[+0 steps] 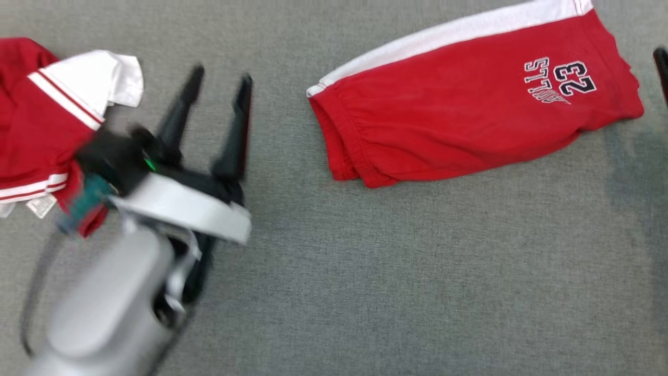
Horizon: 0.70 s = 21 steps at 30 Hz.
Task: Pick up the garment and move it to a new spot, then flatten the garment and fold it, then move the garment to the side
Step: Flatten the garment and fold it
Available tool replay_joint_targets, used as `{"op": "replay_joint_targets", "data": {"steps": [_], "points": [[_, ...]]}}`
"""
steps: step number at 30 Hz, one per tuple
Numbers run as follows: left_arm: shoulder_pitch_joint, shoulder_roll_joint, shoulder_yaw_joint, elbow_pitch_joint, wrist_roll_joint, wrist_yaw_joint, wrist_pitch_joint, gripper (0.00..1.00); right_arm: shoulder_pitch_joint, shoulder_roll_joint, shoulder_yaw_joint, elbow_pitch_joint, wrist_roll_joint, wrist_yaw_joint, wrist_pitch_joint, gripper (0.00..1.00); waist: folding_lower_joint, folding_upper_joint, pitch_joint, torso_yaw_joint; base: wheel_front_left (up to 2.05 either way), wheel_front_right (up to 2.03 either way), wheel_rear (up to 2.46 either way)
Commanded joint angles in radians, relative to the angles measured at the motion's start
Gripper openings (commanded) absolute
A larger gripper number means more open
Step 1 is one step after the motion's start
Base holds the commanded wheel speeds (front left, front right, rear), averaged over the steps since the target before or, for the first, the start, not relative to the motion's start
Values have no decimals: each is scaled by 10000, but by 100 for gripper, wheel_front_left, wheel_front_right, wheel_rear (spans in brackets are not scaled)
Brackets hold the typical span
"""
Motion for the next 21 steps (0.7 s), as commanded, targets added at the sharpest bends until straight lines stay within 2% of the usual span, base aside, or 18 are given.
{"op": "replay_joint_targets", "data": {"steps": [1,2,3,5,9,12,17,18,21], "points": [[1305,-601,692,-547,1304,558,0,100,768,138,-361,-76,-92,0,-13,100,0,0,-517,298,0,0,0],[1726,-859,1005,-813,1896,732,-4,100,1050,196,-541,-68,-183,0,36,100,0,0,-617,383,0,0,0],[1726,-859,1005,-813,1896,732,-4,100,1050,196,-541,-68,-183,0,36,100,0,0,-617,383,0,0,0],[2582,-1373,1349,-1178,2953,872,-5,100,1485,376,-890,10,-352,0,170,100,0,0,-791,578,0,0,0],[3645,-2149,1621,-1611,4984,727,-4,100,1802,736,-1604,406,-826,-1,656,100,0,0,-1059,1055,0,0,0],[4238,-2680,1655,-1621,5994,625,-1,100,1543,1006,-2206,981,-1293,-1,1139,100,0,0,-1123,1422,0,0,0],[4763,-3402,1902,-1349,6659,300,-2,100,838,1368,-2904,2146,-2155,0,2296,100,0,0,-1030,1909,0,0,0],[4868,-3584,1979,-1245,6834,82,-2,100,487,1386,-3005,2579,-2499,-1,2810,100,0,0,-956,2047,0,0,0],[4908,-3804,2103,-1129,7033,-213,-4,100,8,1432,-3106,3230,-2970,-1,3451,100,0,0,-849,2211,0,0,0]]}}
